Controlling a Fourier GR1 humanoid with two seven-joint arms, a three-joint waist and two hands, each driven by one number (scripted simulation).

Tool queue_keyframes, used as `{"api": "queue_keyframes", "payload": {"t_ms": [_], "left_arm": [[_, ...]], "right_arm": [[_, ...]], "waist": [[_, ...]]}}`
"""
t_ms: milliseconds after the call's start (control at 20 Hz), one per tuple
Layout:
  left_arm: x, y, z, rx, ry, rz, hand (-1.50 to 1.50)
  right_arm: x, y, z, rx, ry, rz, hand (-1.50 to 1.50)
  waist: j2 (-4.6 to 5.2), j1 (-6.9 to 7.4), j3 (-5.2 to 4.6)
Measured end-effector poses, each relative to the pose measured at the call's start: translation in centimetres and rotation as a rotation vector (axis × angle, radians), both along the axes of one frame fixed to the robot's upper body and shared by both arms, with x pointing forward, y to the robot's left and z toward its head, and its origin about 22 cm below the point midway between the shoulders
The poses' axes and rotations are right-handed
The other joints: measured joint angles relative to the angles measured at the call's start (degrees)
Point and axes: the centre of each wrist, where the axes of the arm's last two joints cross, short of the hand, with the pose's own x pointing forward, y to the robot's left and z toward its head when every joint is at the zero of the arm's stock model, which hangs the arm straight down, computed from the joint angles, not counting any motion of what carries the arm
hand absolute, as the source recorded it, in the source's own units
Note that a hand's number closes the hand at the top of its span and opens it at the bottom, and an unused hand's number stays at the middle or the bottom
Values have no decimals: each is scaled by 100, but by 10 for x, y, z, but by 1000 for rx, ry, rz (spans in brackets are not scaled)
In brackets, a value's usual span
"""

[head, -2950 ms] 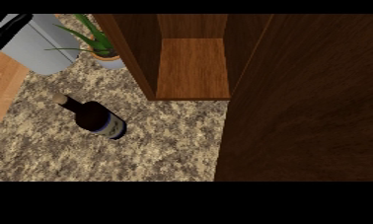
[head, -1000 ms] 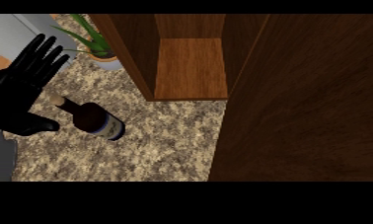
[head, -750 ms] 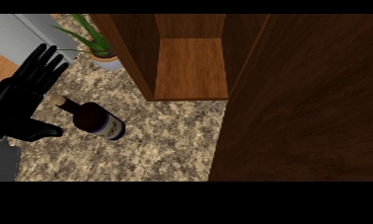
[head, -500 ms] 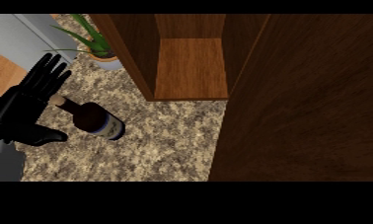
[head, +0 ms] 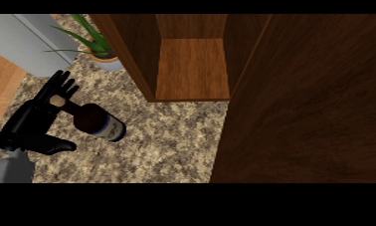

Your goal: Pick up the wine, place it into the cabinet and close the cabinet

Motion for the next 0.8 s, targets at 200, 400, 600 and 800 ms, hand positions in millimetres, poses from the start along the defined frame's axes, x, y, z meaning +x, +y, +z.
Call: {"api": "queue_keyframes", "payload": {"t_ms": [200,400,600,800], "left_arm": [[7,1,-14,4,14,10,-150],[7,5,-31,13,16,23,-150],[8,4,-52,6,33,18,-150],[11,2,-65,-36,66,-13,-150]], "right_arm": [[-1,2,0,2,5,9,-150],[-3,4,0,-3,8,14,-150],[-2,3,1,-10,-12,8,-150],[-2,1,-2,-19,-26,-8,-150]], "waist": [[2,-11,0],[2,-19,-1],[8,-28,-2],[9,-32,0]]}}
